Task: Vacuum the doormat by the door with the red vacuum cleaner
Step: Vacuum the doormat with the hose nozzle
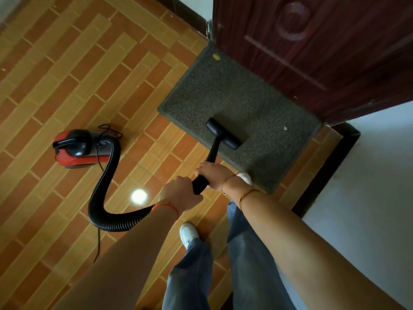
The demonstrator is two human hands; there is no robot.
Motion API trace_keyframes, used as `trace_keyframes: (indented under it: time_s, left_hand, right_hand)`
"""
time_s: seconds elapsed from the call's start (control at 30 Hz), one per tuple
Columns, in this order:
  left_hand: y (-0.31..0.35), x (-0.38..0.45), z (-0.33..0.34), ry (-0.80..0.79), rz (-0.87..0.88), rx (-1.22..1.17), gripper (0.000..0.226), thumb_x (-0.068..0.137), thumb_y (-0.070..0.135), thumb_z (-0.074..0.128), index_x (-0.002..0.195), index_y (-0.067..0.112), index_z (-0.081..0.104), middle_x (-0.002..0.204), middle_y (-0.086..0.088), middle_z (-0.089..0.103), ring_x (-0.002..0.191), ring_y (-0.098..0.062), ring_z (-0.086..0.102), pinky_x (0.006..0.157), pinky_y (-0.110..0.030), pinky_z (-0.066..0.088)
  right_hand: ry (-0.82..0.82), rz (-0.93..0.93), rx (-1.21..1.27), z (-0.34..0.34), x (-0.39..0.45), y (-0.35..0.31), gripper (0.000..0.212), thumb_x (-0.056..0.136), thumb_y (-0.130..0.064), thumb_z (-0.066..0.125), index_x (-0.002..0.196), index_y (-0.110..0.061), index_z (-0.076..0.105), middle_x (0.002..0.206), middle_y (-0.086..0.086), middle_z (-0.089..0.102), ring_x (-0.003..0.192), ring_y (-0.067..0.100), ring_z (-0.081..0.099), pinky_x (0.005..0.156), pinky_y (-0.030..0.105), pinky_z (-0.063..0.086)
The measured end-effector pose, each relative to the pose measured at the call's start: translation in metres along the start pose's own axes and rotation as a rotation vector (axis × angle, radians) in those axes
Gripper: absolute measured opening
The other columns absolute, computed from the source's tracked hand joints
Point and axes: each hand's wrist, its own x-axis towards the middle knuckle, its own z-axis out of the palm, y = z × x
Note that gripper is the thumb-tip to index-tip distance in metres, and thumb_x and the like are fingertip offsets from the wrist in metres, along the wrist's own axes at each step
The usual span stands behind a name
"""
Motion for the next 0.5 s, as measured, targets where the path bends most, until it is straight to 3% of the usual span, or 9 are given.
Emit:
trace_keyframes:
  time_s: [0.37, 0.5]
  left_hand:
    - [-0.081, -0.054, 0.069, 0.015, 0.009, 0.072, 0.022, 0.081, 0.04, 0.058, 0.082, 0.018, 0.056, 0.069, 0.003, 0.053, 0.056, -0.014, 0.054, 0.045, -0.023, 0.04]
    - [-0.098, -0.066, 0.081, 0.023, 0.007, 0.083, 0.021, 0.082, 0.038, 0.057, 0.081, 0.018, 0.056, 0.067, 0.004, 0.052, 0.054, -0.012, 0.052, 0.046, -0.022, 0.042]
  right_hand:
    - [0.021, -0.024, -0.006, 0.074, -0.01, -0.095, 0.026, 0.088, -0.001, 0.055, 0.112, -0.009, 0.056, 0.116, 0.01, 0.056, 0.109, 0.025, 0.057, 0.089, 0.038, 0.051]
    - [0.023, -0.021, 0.005, 0.086, -0.011, -0.115, 0.027, 0.089, 0.0, 0.054, 0.115, -0.008, 0.056, 0.117, 0.01, 0.056, 0.107, 0.025, 0.059, 0.082, 0.031, 0.046]
